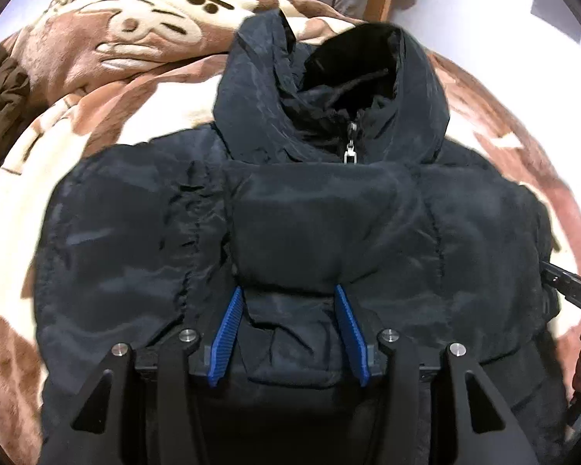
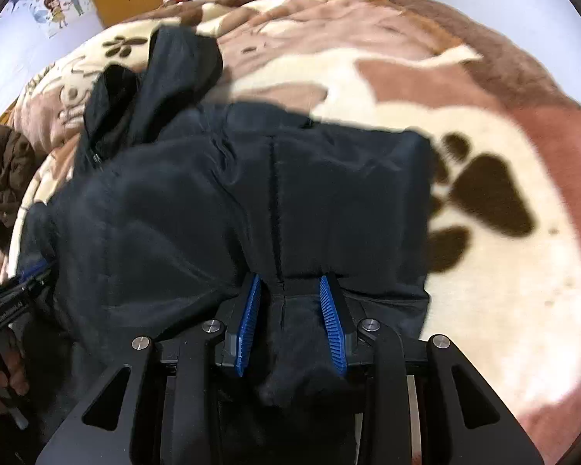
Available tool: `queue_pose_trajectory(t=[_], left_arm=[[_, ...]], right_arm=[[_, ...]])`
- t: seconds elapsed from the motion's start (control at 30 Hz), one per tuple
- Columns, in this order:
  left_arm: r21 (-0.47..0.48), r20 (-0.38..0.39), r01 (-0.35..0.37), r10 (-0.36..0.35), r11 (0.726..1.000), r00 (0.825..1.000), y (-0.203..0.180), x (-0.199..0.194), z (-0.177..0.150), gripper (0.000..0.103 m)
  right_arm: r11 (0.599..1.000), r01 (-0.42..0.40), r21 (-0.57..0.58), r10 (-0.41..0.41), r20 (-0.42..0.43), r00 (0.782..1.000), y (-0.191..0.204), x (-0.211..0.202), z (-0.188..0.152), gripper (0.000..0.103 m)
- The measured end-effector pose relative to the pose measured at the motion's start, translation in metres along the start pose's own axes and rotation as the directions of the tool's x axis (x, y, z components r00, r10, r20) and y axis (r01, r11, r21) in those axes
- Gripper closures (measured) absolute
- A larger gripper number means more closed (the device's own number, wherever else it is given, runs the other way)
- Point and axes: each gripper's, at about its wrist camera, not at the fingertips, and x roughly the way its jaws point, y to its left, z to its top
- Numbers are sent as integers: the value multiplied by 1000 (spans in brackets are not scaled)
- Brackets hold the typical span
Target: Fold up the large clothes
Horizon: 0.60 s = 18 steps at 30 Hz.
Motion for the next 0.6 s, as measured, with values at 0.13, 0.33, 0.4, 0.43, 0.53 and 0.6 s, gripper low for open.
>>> queue_pose_trajectory(t=[0.13,0.33,0.4,0.43,0.53,0.6], left_arm=[[-10,75,41,-40,999,996,4,-34,15,53],[24,54,-22,21,999,998,-4,0,47,53],[24,14,-30,30,999,999,2,27,46,52],[27,13,-24,23,999,1000,3,34,43,51],[50,38,-40,38,998,999,0,44,36,50],[58,40,-53,51,997,998,-3,48,35,50]], right_arm=[[1000,-16,-10,17,95,995,3,-27,18,70],[1000,6,-20,-5,18,1000,15,27,43,70],[999,14,-33,-15,-17,1000,15,48,43,70],[999,19,-41,-20,-26,999,16,54,41,70],[998,39,-45,-40,-39,998,18,67,39,71],[996,60,-72,-63,-44,997,20,71,38,72]])
